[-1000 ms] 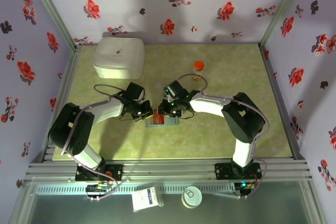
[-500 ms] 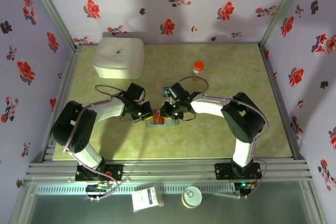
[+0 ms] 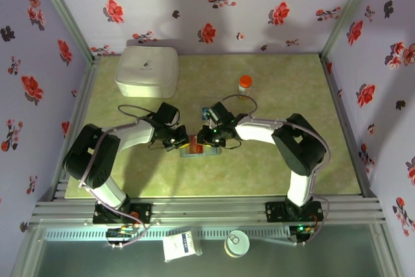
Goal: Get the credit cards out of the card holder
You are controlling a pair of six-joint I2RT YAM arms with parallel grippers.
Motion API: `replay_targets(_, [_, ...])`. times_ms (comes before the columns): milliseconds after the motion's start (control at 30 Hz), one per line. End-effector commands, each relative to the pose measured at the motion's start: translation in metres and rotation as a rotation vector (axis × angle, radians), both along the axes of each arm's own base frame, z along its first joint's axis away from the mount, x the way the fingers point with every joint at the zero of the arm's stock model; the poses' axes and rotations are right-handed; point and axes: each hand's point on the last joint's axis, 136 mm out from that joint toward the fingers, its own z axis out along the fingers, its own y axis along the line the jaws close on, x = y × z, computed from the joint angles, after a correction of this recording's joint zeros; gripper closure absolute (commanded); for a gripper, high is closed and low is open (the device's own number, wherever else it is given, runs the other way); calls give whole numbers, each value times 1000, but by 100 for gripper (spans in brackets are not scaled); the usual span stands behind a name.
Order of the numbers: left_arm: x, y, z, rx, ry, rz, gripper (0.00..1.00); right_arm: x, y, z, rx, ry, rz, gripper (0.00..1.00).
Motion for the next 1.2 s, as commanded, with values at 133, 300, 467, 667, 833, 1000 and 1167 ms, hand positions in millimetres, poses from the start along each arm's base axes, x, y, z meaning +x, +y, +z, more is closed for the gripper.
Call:
replay_targets(133, [-11,9,-15,63,48,-23,100,-3,-2,-12,4,33,-8,72])
replay_targets(300, [-11,9,-15,66,50,-25,100,-1,0,-8,17,27,-9,73])
replay_targets(467, [-11,10,-13,72,50,-26,100,0,-9,-11,-24,16,-23,71])
replay_targets(667, [-10,10,-13,78,51,-25,100,2,-2,-8,16,16,-15,71])
replay_targets(833, [-11,11,-15,84,59,-29,100,1,8,-7,82,39,-16,72])
replay_targets(1000, [-12,11,-16,88,65,-29,100,3,13,3,151,28,-30,74])
replay_targets(1167, [-12,11,-15,87,64,-29,100,7,9,11,182,8,-51,76])
